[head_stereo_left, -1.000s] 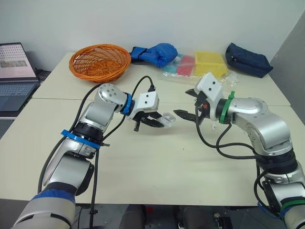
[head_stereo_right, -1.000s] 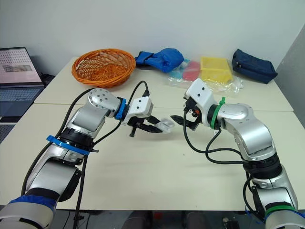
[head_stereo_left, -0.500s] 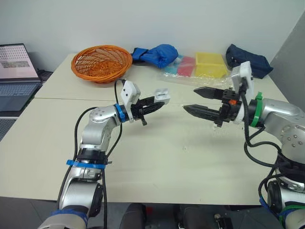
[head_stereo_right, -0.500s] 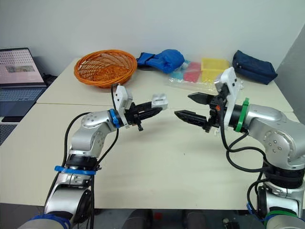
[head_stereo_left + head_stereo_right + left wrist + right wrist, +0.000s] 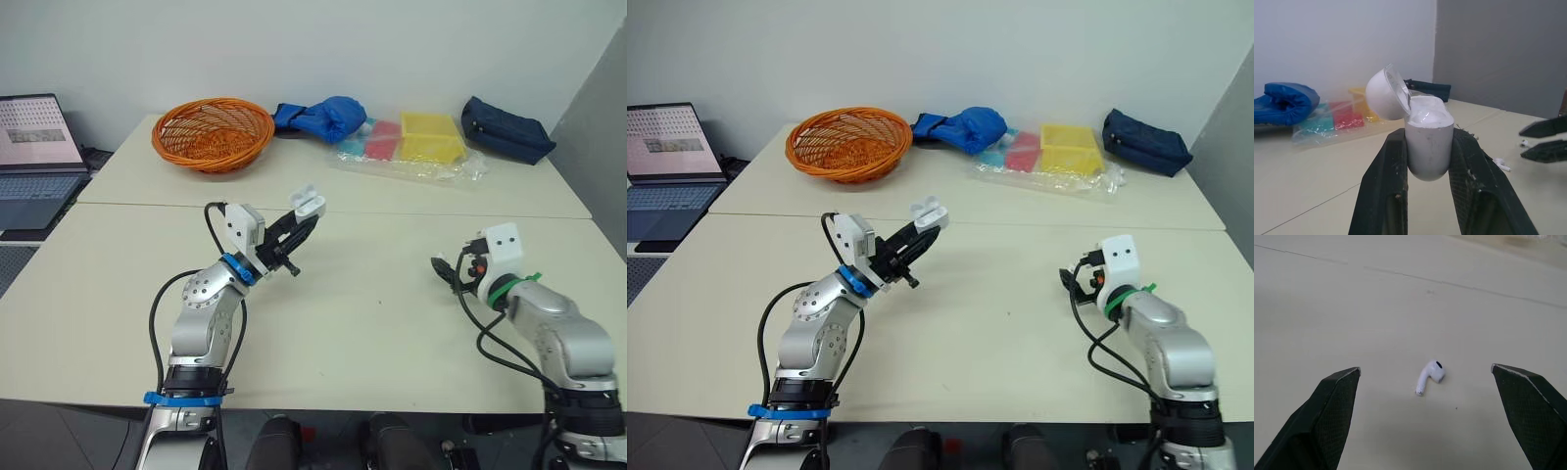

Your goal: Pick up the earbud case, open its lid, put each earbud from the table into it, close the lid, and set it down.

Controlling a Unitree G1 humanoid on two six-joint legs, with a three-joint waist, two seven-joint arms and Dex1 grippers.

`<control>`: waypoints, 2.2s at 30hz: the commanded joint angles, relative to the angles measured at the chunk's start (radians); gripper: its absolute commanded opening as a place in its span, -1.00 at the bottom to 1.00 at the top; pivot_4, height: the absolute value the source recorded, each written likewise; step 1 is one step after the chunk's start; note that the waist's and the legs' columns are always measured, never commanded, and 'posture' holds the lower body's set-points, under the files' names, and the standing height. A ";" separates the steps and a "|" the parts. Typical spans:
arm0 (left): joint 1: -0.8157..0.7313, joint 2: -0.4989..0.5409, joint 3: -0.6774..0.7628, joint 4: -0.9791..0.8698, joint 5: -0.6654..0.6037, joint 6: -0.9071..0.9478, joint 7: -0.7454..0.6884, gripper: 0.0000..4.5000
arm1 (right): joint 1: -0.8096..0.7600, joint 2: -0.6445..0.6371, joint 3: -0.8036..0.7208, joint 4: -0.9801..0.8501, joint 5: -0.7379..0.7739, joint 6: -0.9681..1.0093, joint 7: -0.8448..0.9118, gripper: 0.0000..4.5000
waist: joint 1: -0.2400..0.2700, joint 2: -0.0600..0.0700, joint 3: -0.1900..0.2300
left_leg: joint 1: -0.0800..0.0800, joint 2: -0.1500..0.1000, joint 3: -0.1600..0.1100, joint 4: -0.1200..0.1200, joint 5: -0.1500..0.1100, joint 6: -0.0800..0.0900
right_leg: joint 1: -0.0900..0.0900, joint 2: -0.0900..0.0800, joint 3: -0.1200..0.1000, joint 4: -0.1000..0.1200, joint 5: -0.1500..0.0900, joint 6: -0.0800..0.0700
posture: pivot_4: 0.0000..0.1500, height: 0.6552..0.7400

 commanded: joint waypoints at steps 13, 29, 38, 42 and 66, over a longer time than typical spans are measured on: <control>-0.026 0.010 -0.020 -0.042 0.000 -0.045 0.048 -0.67 | -0.097 0.107 0.045 0.332 -0.153 -0.284 -0.104 0.83 | -0.002 0.000 0.000 | -0.001 0.001 0.002 -0.002 0.000 0.000 | -0.001 0.002 0.001 -0.001 0.000 0.001 | 1.00 1.00; -0.035 0.013 -0.035 -0.035 0.017 -0.056 0.060 -0.67 | -0.056 0.105 0.046 0.256 -0.125 -0.252 -0.016 -0.80 | -0.001 0.000 0.000 | 0.000 0.001 0.003 -0.001 0.000 0.000 | -0.001 0.002 0.003 -0.001 0.000 0.000 | 1.00 1.00; 0.027 0.037 -0.061 -0.046 0.016 -0.087 0.005 -0.67 | 0.218 -0.680 0.086 -0.030 0.053 -0.321 0.902 -0.80 | 0.004 0.006 0.004 | 0.000 -0.002 0.004 -0.011 0.000 0.000 | -0.002 -0.005 0.009 -0.009 -0.003 0.007 | 1.00 1.00; 0.049 0.026 -0.069 -0.049 0.015 -0.110 0.004 -0.67 | 0.227 -0.873 0.116 0.205 -0.052 -0.552 1.078 -0.80 | -0.002 0.005 0.005 | 0.004 -0.002 0.009 -0.016 0.000 0.000 | 0.000 -0.003 0.012 -0.016 -0.002 0.005 | 1.00 1.00; 0.143 0.017 -0.123 -0.219 0.002 -0.040 0.071 -0.67 | 0.031 -0.850 0.276 0.658 -0.400 -0.886 1.009 -0.48 | -0.002 0.005 0.005 | 0.008 -0.001 0.024 -0.015 0.000 0.000 | 0.000 -0.004 0.021 -0.017 0.001 0.009 | 1.00 1.00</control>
